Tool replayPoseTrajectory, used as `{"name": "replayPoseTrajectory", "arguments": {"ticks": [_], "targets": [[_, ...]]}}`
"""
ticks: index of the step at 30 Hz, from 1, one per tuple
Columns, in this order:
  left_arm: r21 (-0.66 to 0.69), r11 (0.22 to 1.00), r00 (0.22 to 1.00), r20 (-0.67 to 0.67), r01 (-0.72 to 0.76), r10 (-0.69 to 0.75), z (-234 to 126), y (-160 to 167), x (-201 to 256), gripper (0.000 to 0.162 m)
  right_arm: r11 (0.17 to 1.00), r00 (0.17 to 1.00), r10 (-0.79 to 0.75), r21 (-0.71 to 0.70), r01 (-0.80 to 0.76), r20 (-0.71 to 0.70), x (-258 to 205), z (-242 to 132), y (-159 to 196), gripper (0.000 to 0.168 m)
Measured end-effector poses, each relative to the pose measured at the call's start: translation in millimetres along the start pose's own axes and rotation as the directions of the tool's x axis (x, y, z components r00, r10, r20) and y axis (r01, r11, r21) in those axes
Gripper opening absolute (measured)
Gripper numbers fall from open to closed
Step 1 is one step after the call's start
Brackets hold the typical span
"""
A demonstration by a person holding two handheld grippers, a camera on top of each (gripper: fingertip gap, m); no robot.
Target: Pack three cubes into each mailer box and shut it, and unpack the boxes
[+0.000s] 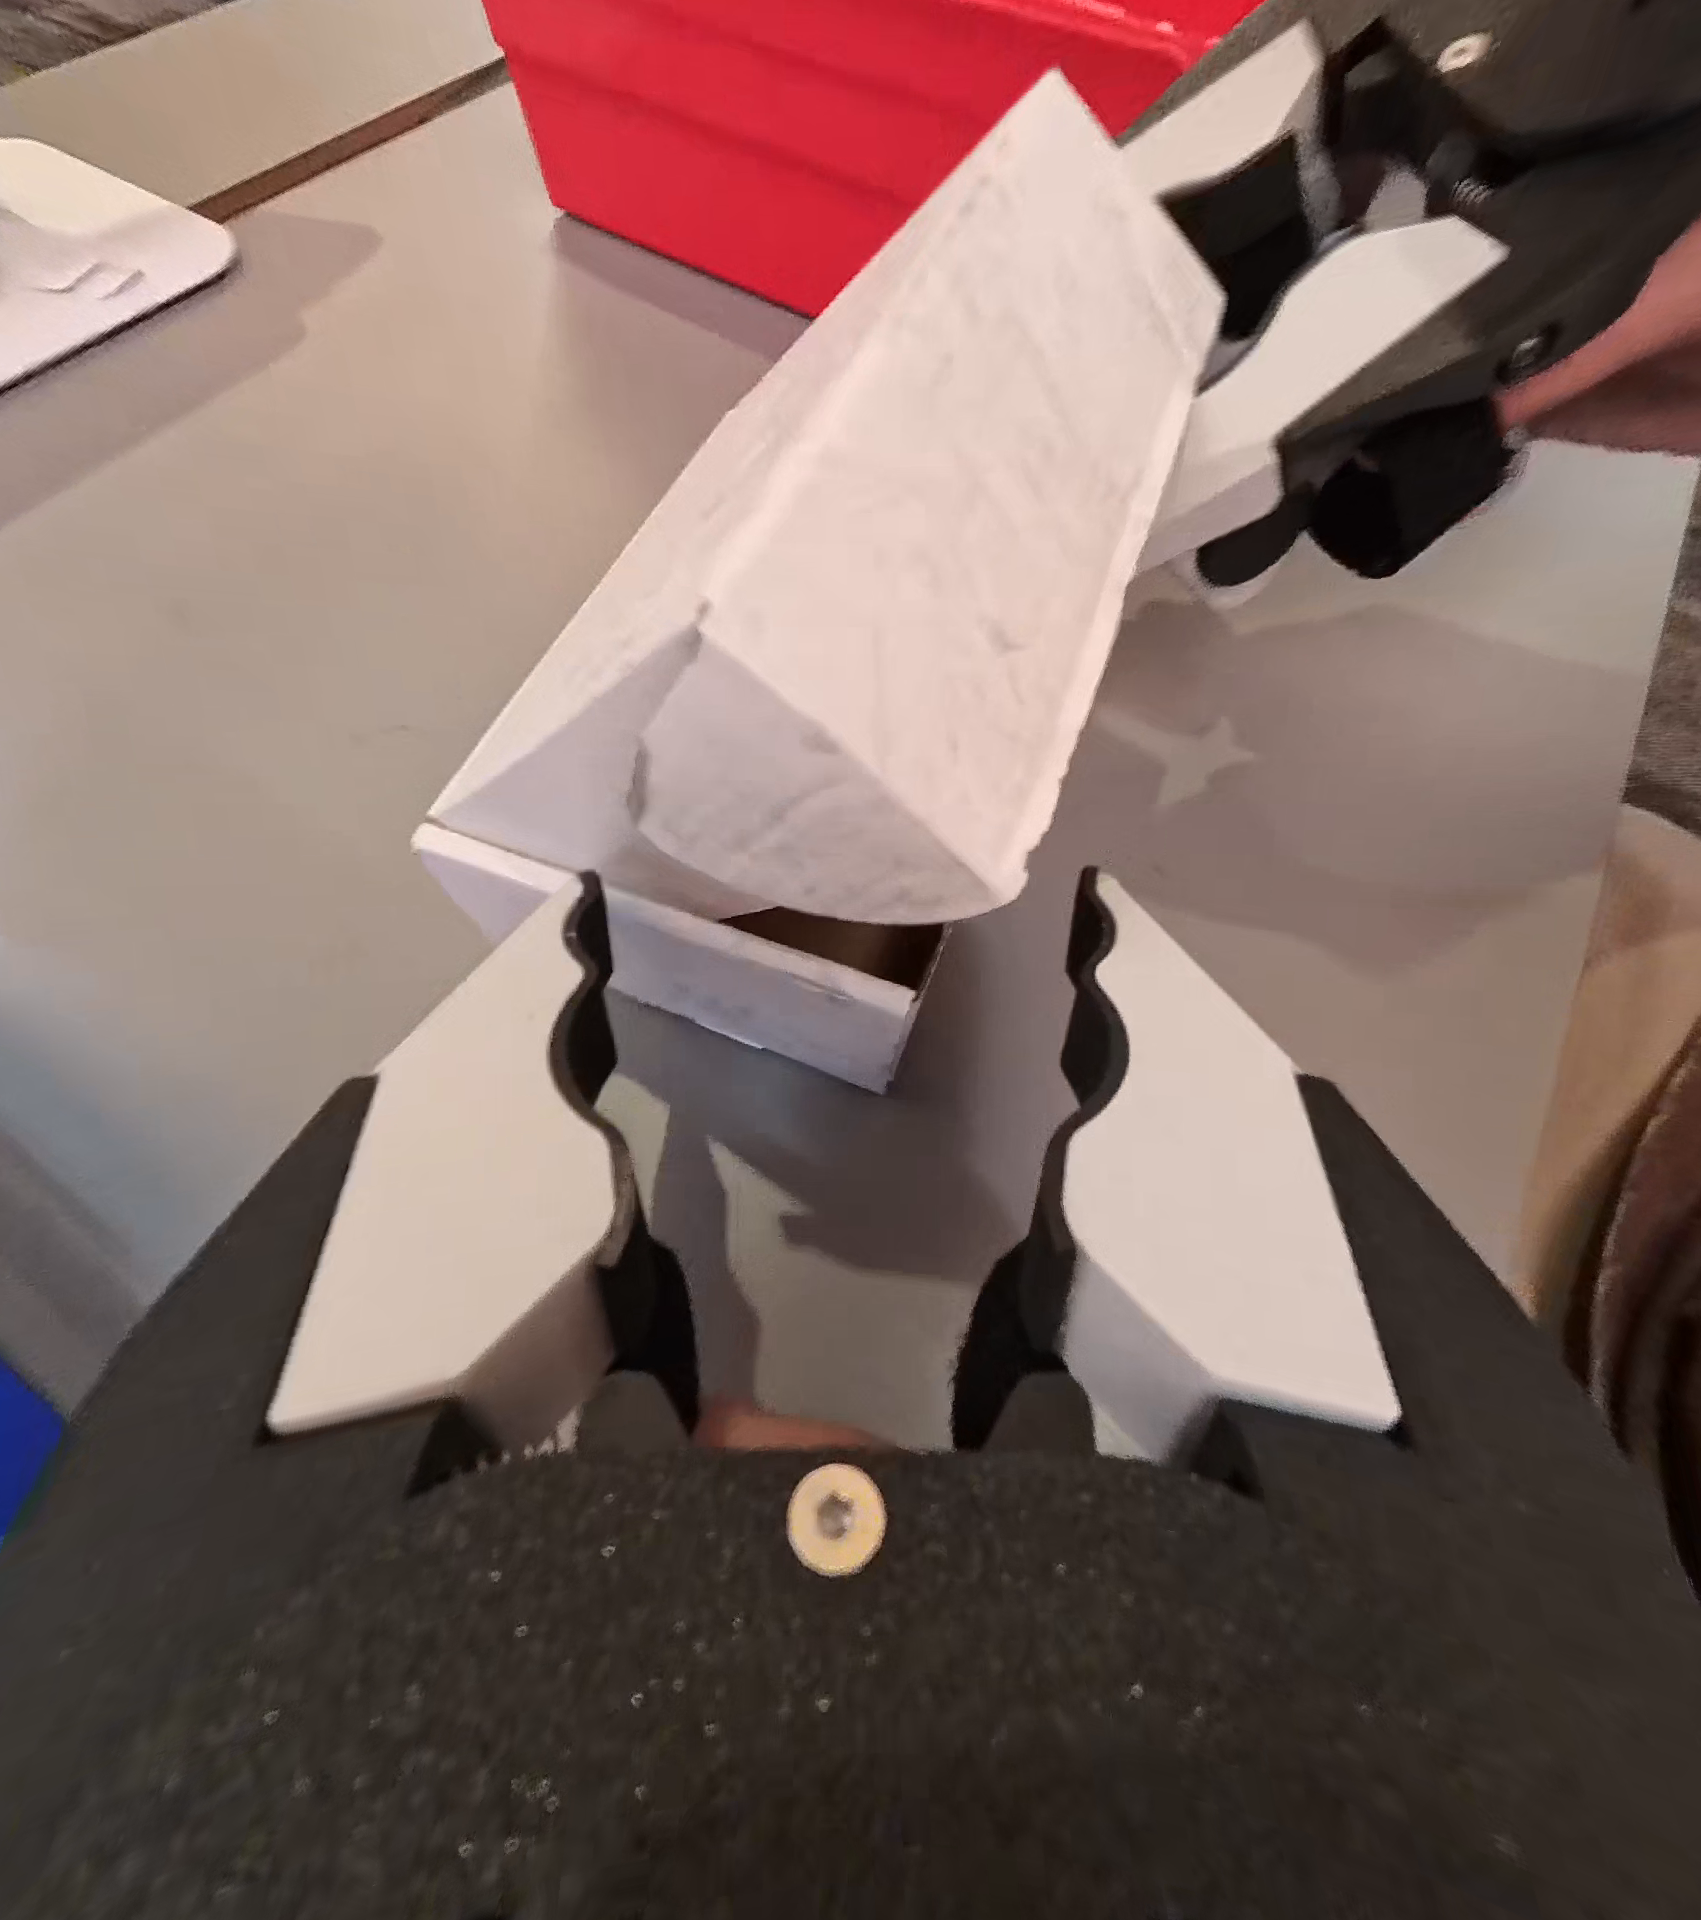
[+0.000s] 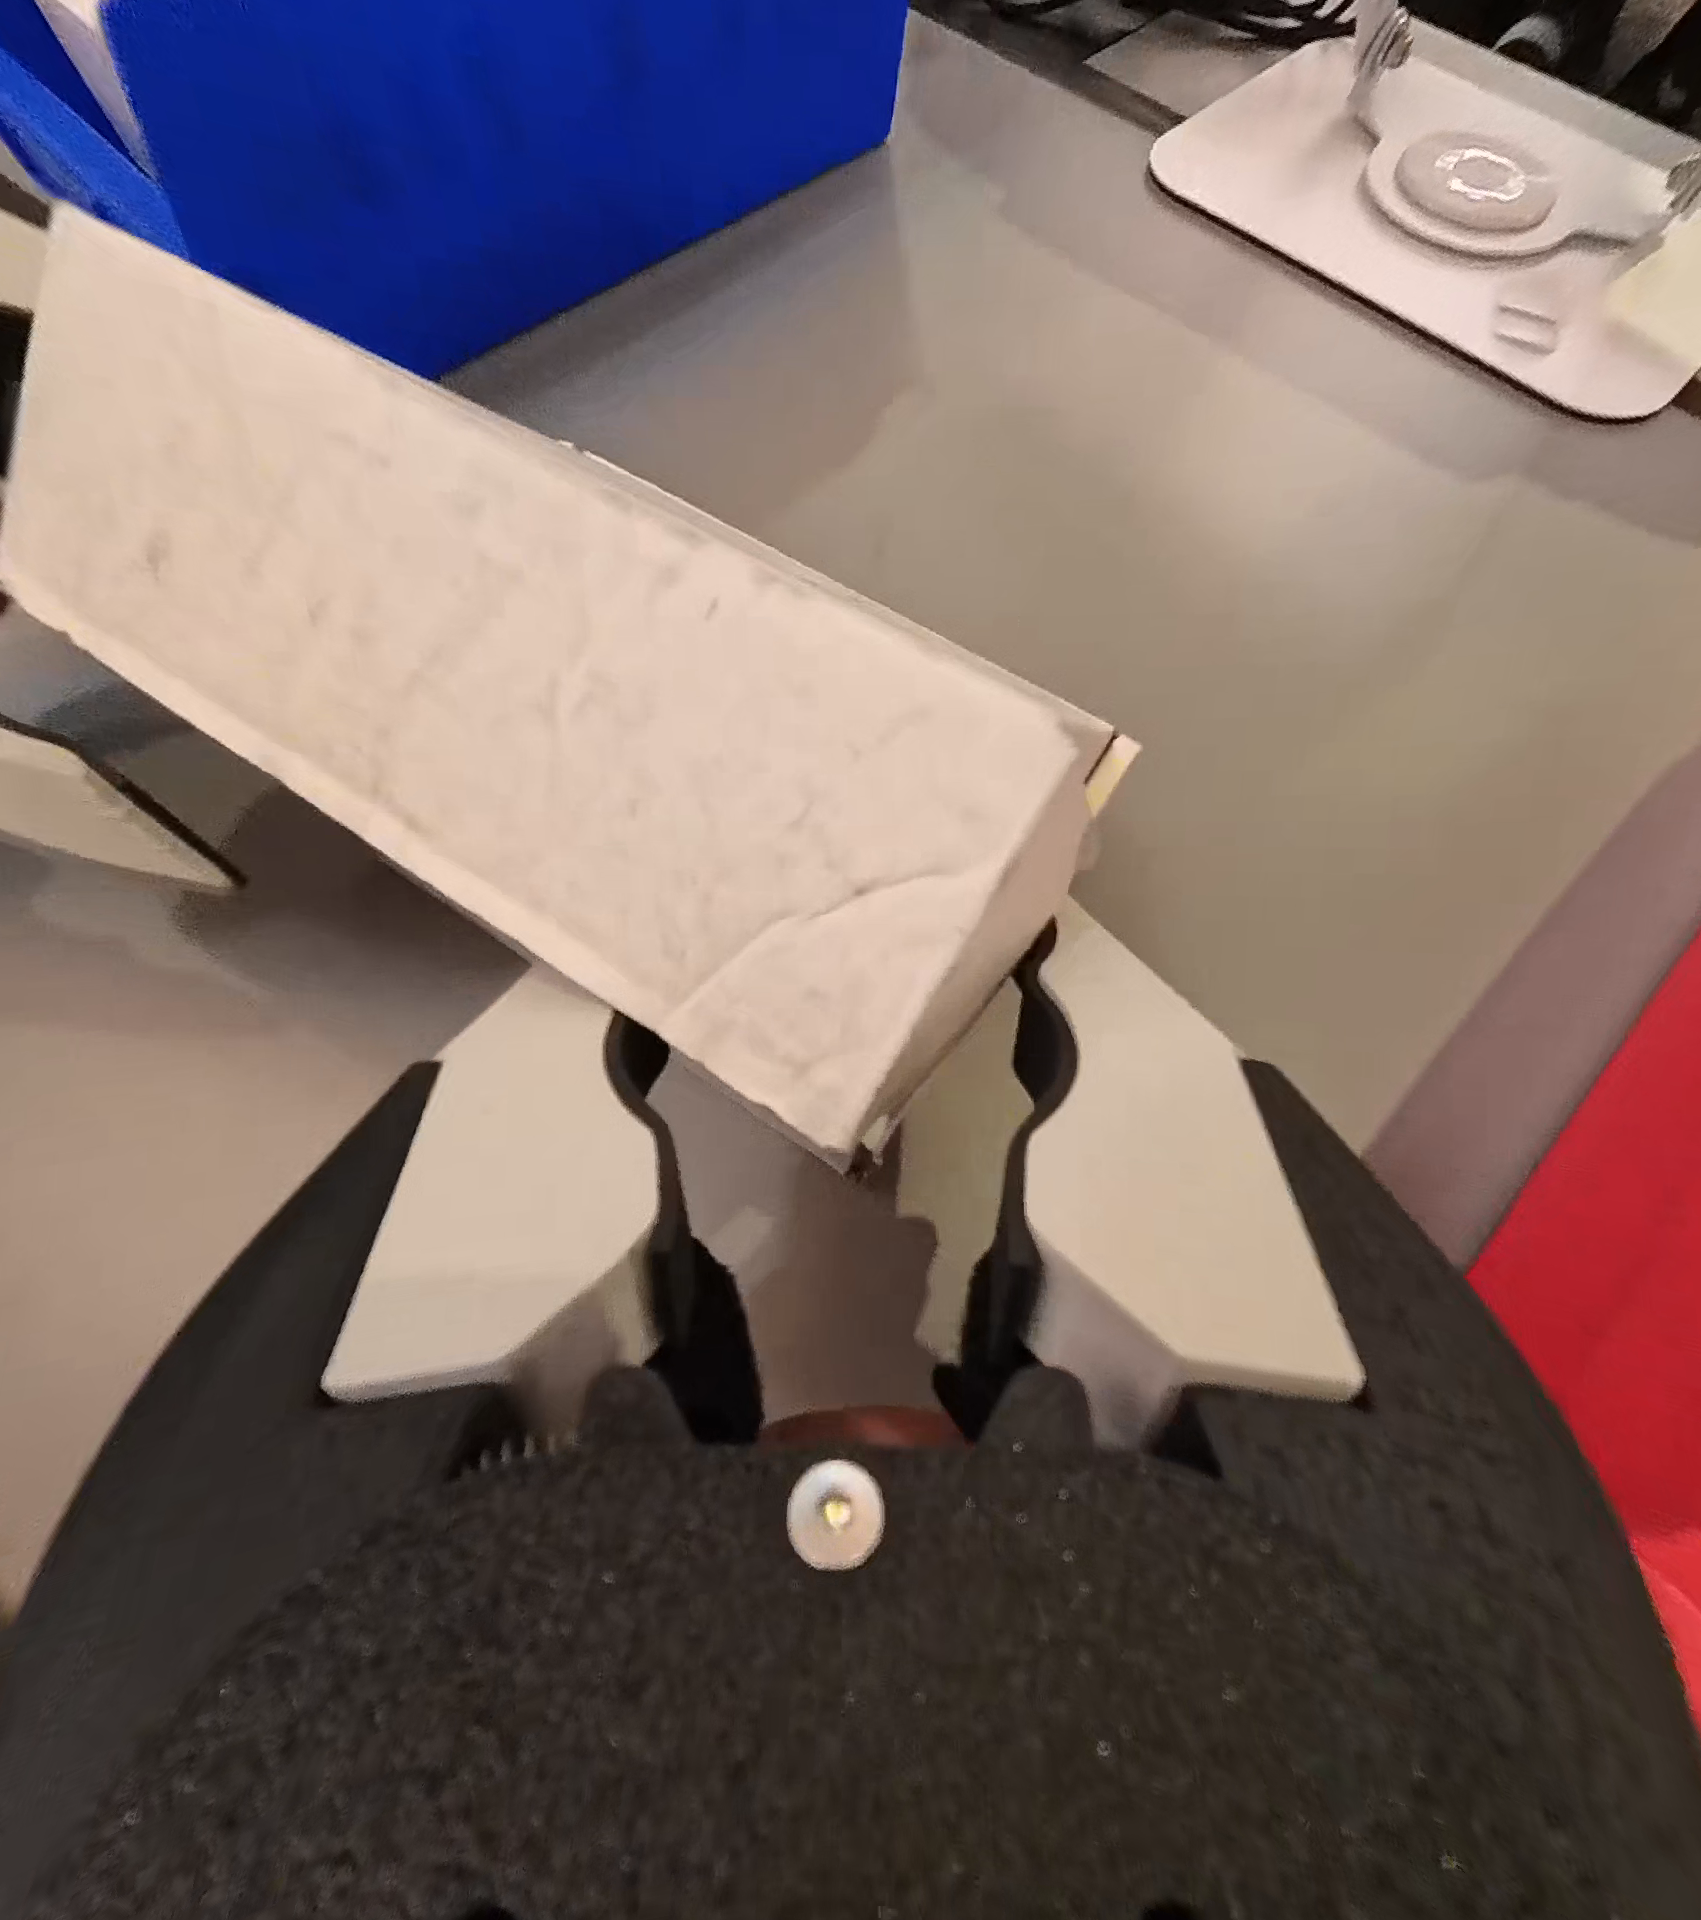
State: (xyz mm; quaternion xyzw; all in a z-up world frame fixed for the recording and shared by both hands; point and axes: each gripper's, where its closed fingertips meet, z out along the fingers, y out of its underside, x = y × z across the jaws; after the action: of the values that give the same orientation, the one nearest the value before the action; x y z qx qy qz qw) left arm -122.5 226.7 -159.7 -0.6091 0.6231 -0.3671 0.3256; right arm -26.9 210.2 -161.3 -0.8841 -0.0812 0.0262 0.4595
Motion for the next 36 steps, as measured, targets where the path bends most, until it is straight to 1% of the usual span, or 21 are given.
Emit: {"name": "replayPoseTrajectory", "arguments": {"ticks": [2, 5, 6, 8, 9, 10, 11, 12, 14, 15, 16, 17, 19, 21, 24, 28, 33, 36], "targets": [[-0.005, 1.0, 0.996, 0.089, -0.023, 0.023, -6, 1, -12, 0.087, 0.999, 0.999, -0.037, -0.013, 0.036, -0.03, 4, -4, 1, 0.07], [-0.01, 0.986, 0.954, 0.251, -0.168, 0.165, -19, -4, -26, 0.085, 0.993, 0.986, -0.122, -0.019, 0.12, -0.115, 11, -17, 3, 0.071], [-0.021, 0.975, 0.934, 0.284, -0.219, 0.216, -21, -6, -26, 0.083, 0.987, 0.974, -0.16, -0.011, 0.16, -0.16, 15, -23, 3, 0.069], [-0.029, 0.955, 0.904, 0.317, -0.294, 0.288, -23, -11, -21, 0.066, 0.97, 0.932, -0.233, -0.001, 0.242, -0.277, 23, -37, -4, 0.054], [-0.017, 0.947, 0.894, 0.323, -0.322, 0.31, -24, -16, -17, 0.061, 0.957, 0.912, -0.272, 0.016, 0.291, -0.307, 22, -42, -11, 0.052], [0.001, 0.938, 0.886, 0.329, -0.346, 0.327, -25, -21, -12, 0.048, 0.943, 0.895, -0.303, 0.032, 0.331, -0.328, 19, -45, -17, 0.047], [0.017, 0.931, 0.881, 0.331, -0.365, 0.339, -28, -25, -8, 0.035, 0.932, 0.883, -0.327, 0.044, 0.361, -0.336, 16, -47, -21, 0.039], [0.031, 0.928, 0.881, 0.327, -0.371, 0.341, -30, -28, -4, 0.032, 0.924, 0.876, -0.343, 0.044, 0.379, -0.34, 13, -47, -22, 0.03], [0.038, 0.937, 0.892, 0.322, -0.347, 0.318, -32, -28, -3, 0.028, 0.917, 0.858, -0.366, 0.018, 0.399, -0.36, 13, -50, -22, 0.024], [0.029, 0.947, 0.9, 0.319, -0.321, 0.296, -34, -26, -4, 0.017, 0.914, 0.857, -0.376, 0.009, 0.405, -0.351, 11, -52, -21, 0.02], [0.016, 0.959, 0.912, 0.315, -0.283, 0.264, -35, -23, -6, 0.012, 0.915, 0.865, -0.38, 0.001, 0.403, -0.327, 7, -54, -21, 0.016], [0.007, 0.972, 0.933, 0.282, -0.235, 0.223, -35, -19, -3, 0.01, 0.924, 0.884, -0.372, -0.021, 0.382, -0.283, 2, -56, -16, 0.016], [0.006, 0.99, 0.975, 0.174, -0.139, 0.136, -34, -12, 12, 0.008, 0.944, 0.923, -0.33, -0.092, 0.318, -0.197, -8, -60, -1, 0.016], [-0.011, 0.995, 0.988, 0.116, -0.101, 0.101, -32, -4, 24, 0.007, 0.946, 0.938, -0.317, -0.122, 0.302, -0.141, -14, -62, 13, 0.017], [-0.073, 0.987, 0.985, 0.092, -0.14, 0.147, -25, 12, 32, 0.006, 0.934, 0.949, -0.309, -0.206, 0.292, -0.059, -19, -56, 38, 0.017], [-0.127, 0.982, 0.986, 0.071, -0.142, 0.152, -19, 27, 31, 0.005, 0.939, 0.964, -0.265, -0.233, 0.255, -0.015, -21, -49, 50, 0.018], [-0.157, 0.978, 0.985, 0.079, -0.138, 0.151, -12, 40, 22, 0.004, 0.976, 0.991, -0.124, -0.176, 0.13, 0.043, -22, -36, 51, 0.021], [-0.159, 0.977, 0.983, 0.092, -0.145, 0.161, -11, 40, 19, 0.003, 0.981, 0.994, -0.098, -0.163, 0.105, 0.052, -21, -34, 51, 0.021]]}}
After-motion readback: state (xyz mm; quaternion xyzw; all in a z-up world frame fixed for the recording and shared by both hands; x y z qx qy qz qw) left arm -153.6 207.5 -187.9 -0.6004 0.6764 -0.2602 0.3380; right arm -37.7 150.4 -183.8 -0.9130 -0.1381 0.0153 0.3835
